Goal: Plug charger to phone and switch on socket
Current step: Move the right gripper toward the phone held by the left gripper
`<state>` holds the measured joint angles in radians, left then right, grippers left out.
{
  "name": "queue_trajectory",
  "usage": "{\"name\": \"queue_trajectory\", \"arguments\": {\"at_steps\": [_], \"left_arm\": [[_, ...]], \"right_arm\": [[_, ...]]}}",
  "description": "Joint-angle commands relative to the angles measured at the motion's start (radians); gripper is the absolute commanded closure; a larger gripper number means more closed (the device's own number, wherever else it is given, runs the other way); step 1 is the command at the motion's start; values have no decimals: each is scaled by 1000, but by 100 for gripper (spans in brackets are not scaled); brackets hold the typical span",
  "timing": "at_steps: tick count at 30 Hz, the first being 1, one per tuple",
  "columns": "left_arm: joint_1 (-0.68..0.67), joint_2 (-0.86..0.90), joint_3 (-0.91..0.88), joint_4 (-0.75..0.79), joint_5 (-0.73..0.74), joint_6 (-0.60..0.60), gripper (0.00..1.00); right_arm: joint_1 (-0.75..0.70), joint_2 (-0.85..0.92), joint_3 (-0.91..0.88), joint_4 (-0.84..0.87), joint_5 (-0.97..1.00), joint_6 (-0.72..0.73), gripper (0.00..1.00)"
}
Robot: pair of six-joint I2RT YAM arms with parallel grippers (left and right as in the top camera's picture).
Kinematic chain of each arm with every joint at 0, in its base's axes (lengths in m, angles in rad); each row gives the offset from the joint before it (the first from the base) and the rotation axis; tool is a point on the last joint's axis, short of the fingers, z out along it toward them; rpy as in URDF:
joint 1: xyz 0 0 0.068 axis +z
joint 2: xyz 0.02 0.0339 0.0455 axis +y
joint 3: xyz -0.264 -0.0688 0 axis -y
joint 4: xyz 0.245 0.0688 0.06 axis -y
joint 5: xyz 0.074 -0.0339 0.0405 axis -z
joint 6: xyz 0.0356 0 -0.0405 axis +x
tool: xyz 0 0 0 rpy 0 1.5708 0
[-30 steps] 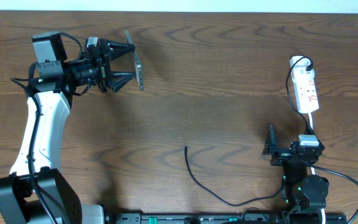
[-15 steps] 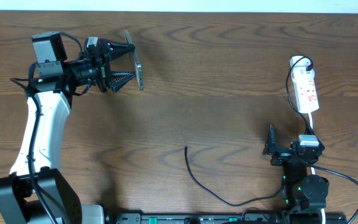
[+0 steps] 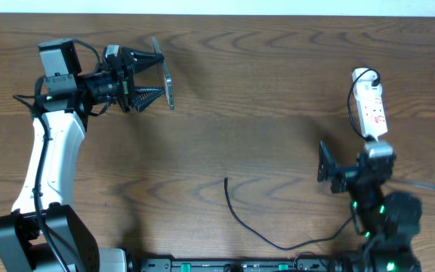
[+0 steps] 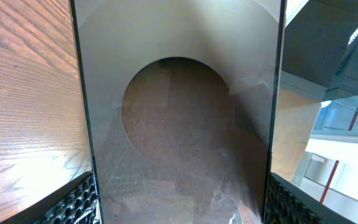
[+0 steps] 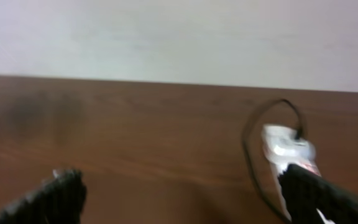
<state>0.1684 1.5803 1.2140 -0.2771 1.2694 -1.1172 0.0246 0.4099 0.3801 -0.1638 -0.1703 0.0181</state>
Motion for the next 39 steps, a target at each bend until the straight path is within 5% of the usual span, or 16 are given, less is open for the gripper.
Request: {"name": "queue_trajectory", "arguments": {"at_steps": [1,10,16,24,31,39], "left_arm": [[5,-18,26,10,31,21,93],[5,-18,26,10,20,21,92],[5,-18,26,10,20,21,93],[5,-18,26,10,-14,25,93],[1,-18,26,10,-67,41,93],[-51,-18,26,-5,-206,51,93]], "right_arm": [[2,263,170,-17,-200,1,1],[48,951,620,-89,-754,34,1],[108,1172,687,196,-1125,34,1],[202,1220,687,502,-1077,256,1],[250,1235,687,512,-849,458,1],[346,1306,687,512,-674,505,1]]}}
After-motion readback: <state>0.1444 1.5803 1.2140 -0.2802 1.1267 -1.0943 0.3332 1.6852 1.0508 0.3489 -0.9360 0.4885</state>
